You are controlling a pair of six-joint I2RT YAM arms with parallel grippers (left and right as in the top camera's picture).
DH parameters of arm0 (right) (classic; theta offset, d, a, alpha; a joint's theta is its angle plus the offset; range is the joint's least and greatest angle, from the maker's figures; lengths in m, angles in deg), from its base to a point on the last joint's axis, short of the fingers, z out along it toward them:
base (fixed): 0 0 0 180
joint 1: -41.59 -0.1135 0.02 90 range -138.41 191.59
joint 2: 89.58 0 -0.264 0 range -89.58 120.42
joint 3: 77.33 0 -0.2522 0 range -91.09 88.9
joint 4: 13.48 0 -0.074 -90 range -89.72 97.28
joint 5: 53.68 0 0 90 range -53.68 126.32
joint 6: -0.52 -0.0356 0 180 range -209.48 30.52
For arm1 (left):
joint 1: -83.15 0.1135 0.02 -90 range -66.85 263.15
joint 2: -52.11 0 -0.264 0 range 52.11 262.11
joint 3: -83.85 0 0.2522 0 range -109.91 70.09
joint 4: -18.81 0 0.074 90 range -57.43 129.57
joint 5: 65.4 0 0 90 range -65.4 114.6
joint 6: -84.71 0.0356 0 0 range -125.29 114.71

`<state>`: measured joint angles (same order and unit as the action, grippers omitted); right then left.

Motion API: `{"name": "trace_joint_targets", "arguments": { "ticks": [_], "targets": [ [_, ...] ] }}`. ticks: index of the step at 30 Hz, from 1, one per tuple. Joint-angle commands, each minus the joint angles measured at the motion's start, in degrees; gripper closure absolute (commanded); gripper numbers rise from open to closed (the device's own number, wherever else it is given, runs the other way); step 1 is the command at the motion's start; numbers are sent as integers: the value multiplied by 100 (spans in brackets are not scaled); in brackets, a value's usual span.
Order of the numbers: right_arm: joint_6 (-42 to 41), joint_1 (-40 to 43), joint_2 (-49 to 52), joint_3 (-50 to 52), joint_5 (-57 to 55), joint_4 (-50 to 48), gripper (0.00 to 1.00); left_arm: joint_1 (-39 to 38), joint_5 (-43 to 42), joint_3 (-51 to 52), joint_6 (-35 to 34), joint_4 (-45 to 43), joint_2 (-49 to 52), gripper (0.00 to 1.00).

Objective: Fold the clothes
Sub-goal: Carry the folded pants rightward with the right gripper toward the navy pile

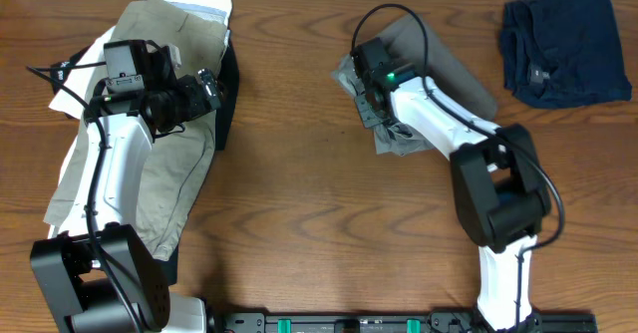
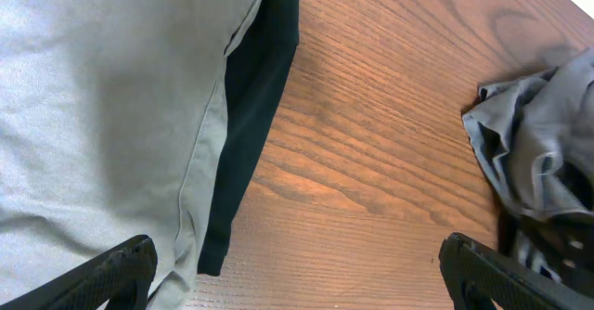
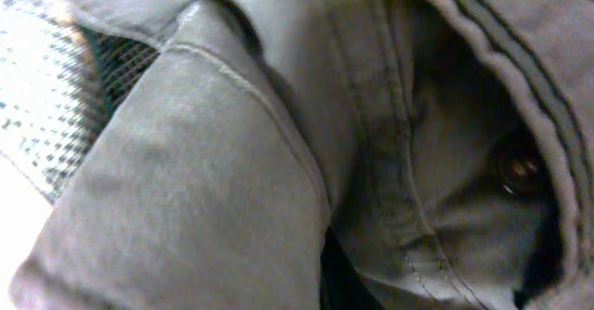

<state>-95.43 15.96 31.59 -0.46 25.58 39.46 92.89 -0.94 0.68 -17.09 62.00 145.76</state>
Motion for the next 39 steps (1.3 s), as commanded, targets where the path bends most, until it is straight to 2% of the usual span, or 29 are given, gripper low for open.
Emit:
{"name": "trace_joint_targets", "arguments": {
  "ticks": [1, 13, 18, 28, 39],
  "targets": [
    [-57, 59, -890, -37, 70, -15, 99, 20, -37, 68, 101, 9, 68, 2],
    [450, 708, -1978, -354, 70, 105, 99, 20, -37, 68, 101, 9, 68, 2],
    [859, 1207, -2013, -1019, 63, 422, 99, 20, -37, 68, 101, 9, 68, 2],
    [1456, 2236, -2013, -2326, -188, 457, 99, 20, -37, 68, 101, 2, 68, 2],
    [1596, 3388, -1893, -2496, -529, 129, 99, 20, -37, 68, 101, -17, 68, 2]
  ]
}}
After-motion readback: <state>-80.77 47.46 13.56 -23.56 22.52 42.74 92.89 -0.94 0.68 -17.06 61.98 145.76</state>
